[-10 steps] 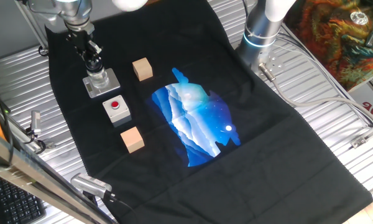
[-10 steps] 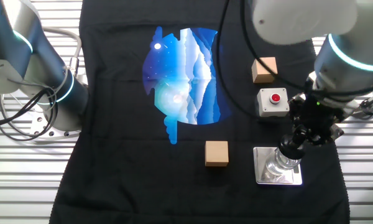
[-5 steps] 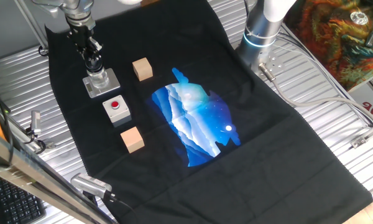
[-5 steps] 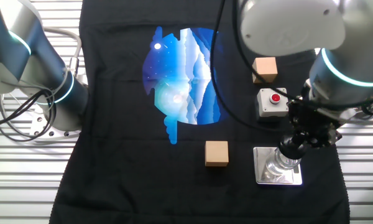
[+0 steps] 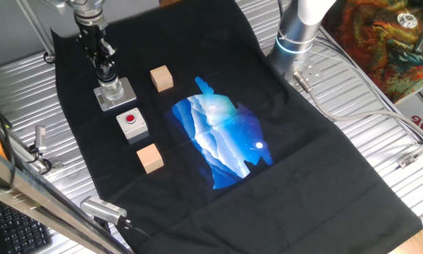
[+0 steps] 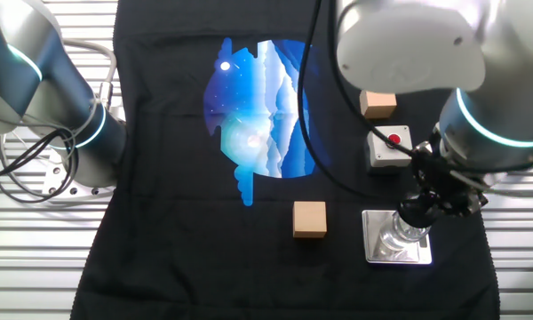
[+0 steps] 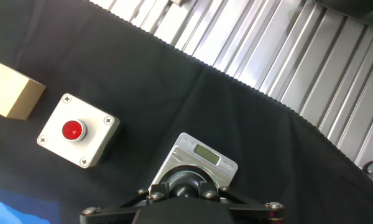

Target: Screw the lid onto the jar

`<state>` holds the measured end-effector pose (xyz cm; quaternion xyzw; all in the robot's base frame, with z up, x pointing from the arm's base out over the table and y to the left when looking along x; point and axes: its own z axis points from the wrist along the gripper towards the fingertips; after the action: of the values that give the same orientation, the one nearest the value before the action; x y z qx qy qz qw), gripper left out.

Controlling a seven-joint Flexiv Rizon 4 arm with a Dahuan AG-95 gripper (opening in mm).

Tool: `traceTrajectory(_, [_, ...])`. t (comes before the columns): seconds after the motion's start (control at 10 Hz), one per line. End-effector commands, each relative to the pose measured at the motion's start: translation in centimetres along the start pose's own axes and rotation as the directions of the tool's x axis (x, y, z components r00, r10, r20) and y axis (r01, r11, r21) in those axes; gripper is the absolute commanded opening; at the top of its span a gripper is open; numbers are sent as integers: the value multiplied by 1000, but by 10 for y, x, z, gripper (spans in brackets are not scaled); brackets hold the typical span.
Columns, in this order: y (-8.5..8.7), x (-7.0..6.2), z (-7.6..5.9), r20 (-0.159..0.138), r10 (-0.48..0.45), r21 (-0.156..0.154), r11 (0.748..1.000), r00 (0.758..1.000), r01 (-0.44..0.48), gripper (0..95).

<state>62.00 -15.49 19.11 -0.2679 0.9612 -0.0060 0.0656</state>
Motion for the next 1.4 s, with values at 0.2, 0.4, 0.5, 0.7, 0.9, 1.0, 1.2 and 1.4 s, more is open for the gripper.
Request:
traceTrajectory(0.2, [-1, 1, 1, 5, -11, -9, 1000, 1000, 11, 0])
traceTrajectory(0.4, [-2, 3, 1, 12, -15, -15, 1000, 1000, 16, 0])
traceTrajectory(0.5, [-3, 5, 1, 17, -19, -19, 1000, 1000, 19, 0])
traceTrajectory(0.7, [-6, 8, 4, 30, -23, -27, 999, 999, 24, 0])
traceTrajectory(0.9, [-6, 8, 5, 35, -25, -29, 999, 999, 26, 0])
traceTrajectory(1.0, [-6, 8, 6, 36, -27, -28, 999, 999, 28, 0])
traceTrajectory(1.2, [-7, 8, 7, 46, -31, -31, 999, 998, 33, 0])
traceTrajectory(1.4, [-8, 6, 9, 50, -38, -31, 999, 998, 40, 0])
